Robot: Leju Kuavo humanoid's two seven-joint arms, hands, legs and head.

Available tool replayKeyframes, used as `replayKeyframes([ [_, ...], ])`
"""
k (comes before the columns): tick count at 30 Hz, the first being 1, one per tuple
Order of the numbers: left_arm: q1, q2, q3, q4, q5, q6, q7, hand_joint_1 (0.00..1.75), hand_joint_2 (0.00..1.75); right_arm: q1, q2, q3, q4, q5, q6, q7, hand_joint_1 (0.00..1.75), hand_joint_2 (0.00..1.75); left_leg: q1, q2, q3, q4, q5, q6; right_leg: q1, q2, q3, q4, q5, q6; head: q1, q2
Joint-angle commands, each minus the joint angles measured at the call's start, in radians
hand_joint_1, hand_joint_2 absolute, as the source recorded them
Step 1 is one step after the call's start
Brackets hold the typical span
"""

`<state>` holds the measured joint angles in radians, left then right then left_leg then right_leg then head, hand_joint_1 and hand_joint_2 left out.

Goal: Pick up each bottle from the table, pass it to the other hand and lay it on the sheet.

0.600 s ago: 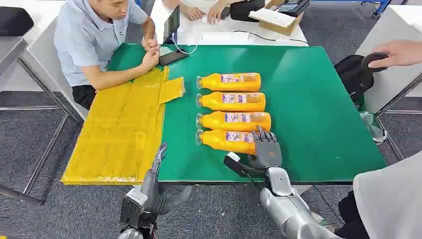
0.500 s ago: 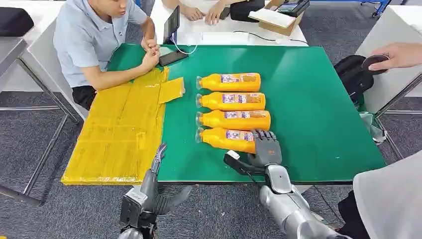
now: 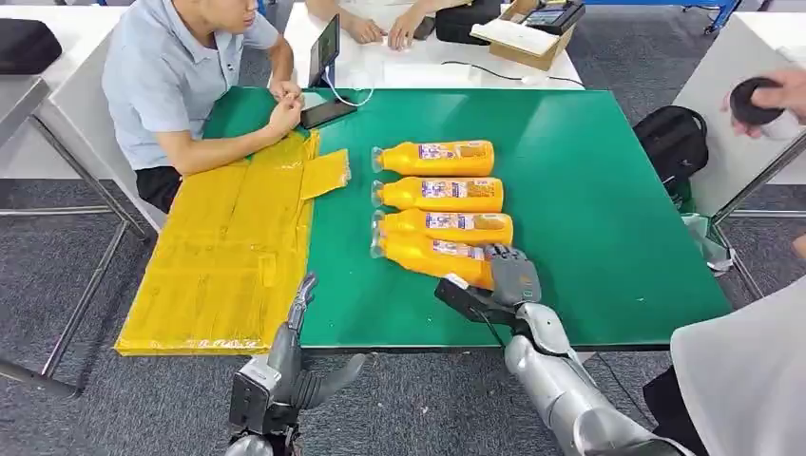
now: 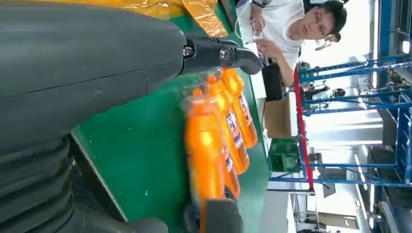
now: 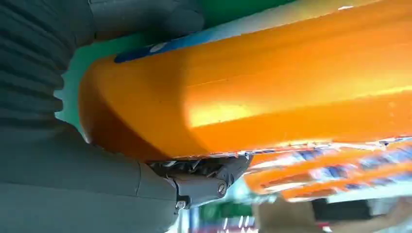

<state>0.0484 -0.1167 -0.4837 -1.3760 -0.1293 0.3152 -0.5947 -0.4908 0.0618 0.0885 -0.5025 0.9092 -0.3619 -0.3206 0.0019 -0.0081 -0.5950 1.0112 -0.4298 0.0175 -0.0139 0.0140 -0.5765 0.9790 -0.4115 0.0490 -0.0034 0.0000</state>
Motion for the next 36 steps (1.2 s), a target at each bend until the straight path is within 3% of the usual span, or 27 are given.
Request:
replayKeyframes([
  [1, 0.009, -0.021, 0.082, 0.062, 0.073, 0.102, 0.107, 0.00, 1.75, 0.265, 0.102, -0.015, -0.340, -0.288, 0.057, -0.084, 1.75, 1.75, 0.001, 0.002, 0.004, -0.002, -0.002, -0.002, 0.002, 0.002, 0.003, -0.002, 0.000, -0.002, 0.000, 0.000],
  [5, 0.015, -0.017, 0.086, 0.056, 0.211, 0.078, 0.129, 0.00, 1.75, 0.340, 0.139, 0.021, -0.572, -0.490, -0.070, -0.158, 1.71, 1.75, 0.002, 0.000, 0.002, -0.002, -0.001, -0.002, 0.002, -0.001, 0.002, -0.001, -0.002, -0.004, 0.000, 0.000],
  [11, 0.031, 0.025, 0.014, 0.008, 0.280, -0.011, 0.130, 0.00, 1.75, 0.371, 0.125, 0.106, -0.667, -0.569, -0.073, -0.149, 1.66, 1.75, 0.002, 0.002, -0.007, 0.000, -0.001, -0.001, 0.002, 0.001, -0.005, 0.001, -0.003, -0.003, 0.000, 0.000],
  [14, 0.028, 0.035, -0.022, -0.030, 0.314, -0.088, 0.128, 0.00, 1.75, 0.359, 0.114, 0.216, -0.641, -0.540, 0.005, -0.159, 1.69, 1.75, 0.002, 0.000, -0.009, 0.000, -0.001, -0.001, 0.001, 0.001, -0.007, 0.001, -0.003, -0.003, 0.000, 0.000],
  [21, -0.008, 0.018, -0.030, -0.050, 0.349, -0.130, 0.144, 0.00, 1.75, 0.343, 0.129, 0.395, -0.506, -0.448, -0.018, -0.182, 1.73, 1.75, 0.001, -0.001, -0.013, -0.001, 0.001, -0.001, 0.001, 0.000, -0.011, 0.000, -0.002, -0.003, 0.000, 0.000],
  [36, -0.019, -0.012, 0.004, -0.059, 0.468, -0.139, 0.189, 0.00, 1.75, 0.302, 0.149, 0.541, -0.391, -0.417, -0.034, -0.173, 1.71, 1.75, 0.001, 0.000, -0.013, -0.001, 0.000, -0.001, 0.001, -0.001, -0.010, 0.000, -0.002, -0.003, 0.000, 0.000],
])
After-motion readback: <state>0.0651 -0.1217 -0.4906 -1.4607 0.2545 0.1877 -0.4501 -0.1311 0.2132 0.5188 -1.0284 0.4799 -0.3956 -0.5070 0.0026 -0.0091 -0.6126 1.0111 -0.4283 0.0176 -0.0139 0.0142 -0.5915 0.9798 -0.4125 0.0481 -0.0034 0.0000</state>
